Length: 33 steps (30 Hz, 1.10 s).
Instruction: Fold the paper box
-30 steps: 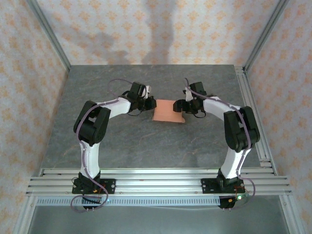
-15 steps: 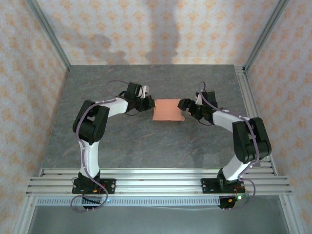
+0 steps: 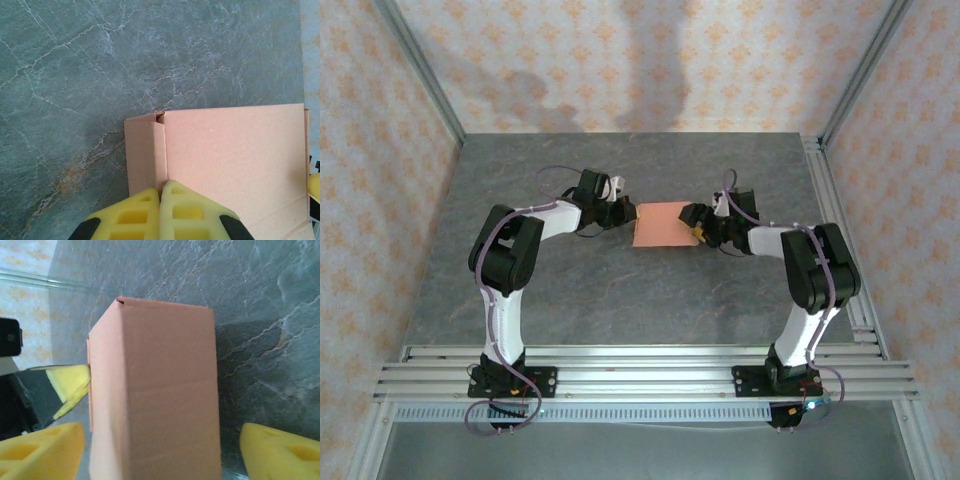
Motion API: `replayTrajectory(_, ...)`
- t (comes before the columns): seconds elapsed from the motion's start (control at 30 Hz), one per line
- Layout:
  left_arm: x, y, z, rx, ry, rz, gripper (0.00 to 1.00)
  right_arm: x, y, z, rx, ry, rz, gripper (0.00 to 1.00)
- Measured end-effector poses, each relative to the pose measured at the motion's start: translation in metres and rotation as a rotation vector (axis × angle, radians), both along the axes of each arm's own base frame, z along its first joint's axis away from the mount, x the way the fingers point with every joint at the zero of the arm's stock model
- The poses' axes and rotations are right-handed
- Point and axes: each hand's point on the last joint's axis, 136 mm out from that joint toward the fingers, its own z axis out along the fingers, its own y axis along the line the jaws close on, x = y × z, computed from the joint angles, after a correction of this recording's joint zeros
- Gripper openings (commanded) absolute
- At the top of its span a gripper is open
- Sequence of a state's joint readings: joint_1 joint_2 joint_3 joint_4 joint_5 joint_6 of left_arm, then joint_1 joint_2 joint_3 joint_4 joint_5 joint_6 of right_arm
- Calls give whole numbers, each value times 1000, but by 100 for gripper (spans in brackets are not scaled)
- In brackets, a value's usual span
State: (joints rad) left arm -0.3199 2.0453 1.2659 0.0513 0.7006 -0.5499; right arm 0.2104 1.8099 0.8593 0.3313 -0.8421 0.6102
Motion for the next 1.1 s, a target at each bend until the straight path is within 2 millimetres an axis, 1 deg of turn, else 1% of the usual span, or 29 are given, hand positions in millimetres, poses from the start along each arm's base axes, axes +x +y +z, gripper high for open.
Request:
replayTrajectory(0.07, 0, 0, 0, 1, 1, 0, 5, 1, 3, 3, 29, 1, 2, 64)
replayTrajectory(0.13, 0, 0, 0, 1, 0, 1, 6, 2, 5, 7, 51, 2, 2, 60)
replayTrajectory(0.23, 1, 3, -1, 1, 2, 7, 12, 3, 7, 11, 68, -2, 4, 52)
replayTrajectory(0.3, 1, 3, -1, 1, 2, 8, 23, 3, 7, 12, 76, 2, 4, 49)
replayTrajectory(0.37, 1, 4, -3, 4, 0, 13, 37, 3, 7, 12, 79, 5, 2, 46)
replayTrajectory(0.43, -1, 8, -7, 15, -5, 25, 49, 3, 7, 12, 79, 7, 0, 43)
replayTrajectory(0.53, -8, 17, -9, 54, -25, 39, 61, 2, 7, 15, 81, 12, -3, 42)
replayTrajectory(0.57, -12, 20, -8, 74, -38, 43, 75, 1, 7, 16, 80, 13, -6, 42)
replayTrajectory(0.6, -16, 22, -6, 95, -56, 39, 86, 1, 6, 18, 79, 11, -7, 42)
replayTrajectory(0.63, -21, 25, -3, 120, -79, 42, 89, 1, 6, 20, 77, 10, -10, 42)
replayTrajectory(0.7, -28, 31, 9, 188, -158, 44, 91, 0, 4, 26, 77, 4, -15, 42)
replayTrajectory(0.73, -31, 32, 18, 231, -217, 40, 99, 0, 3, 30, 77, 0, -18, 42)
replayTrajectory(0.8, -40, 28, 39, 326, -355, 14, 100, -1, 0, 39, 79, -10, -27, 42)
replayTrajectory(0.87, -54, 16, 63, 415, -517, -32, 100, -1, -7, 51, 84, -22, -44, 42)
replayTrajectory(0.97, -75, -4, 87, 526, -743, -120, 100, -1, -18, 70, 91, -44, -71, 42)
replayTrajectory(1.03, -86, -10, 92, 613, -865, -168, 100, -3, -26, 83, 95, -57, -90, 42)
replayTrajectory(1.1, -94, -13, 88, 719, -949, -228, 100, -6, -32, 95, 98, -70, -102, 42)
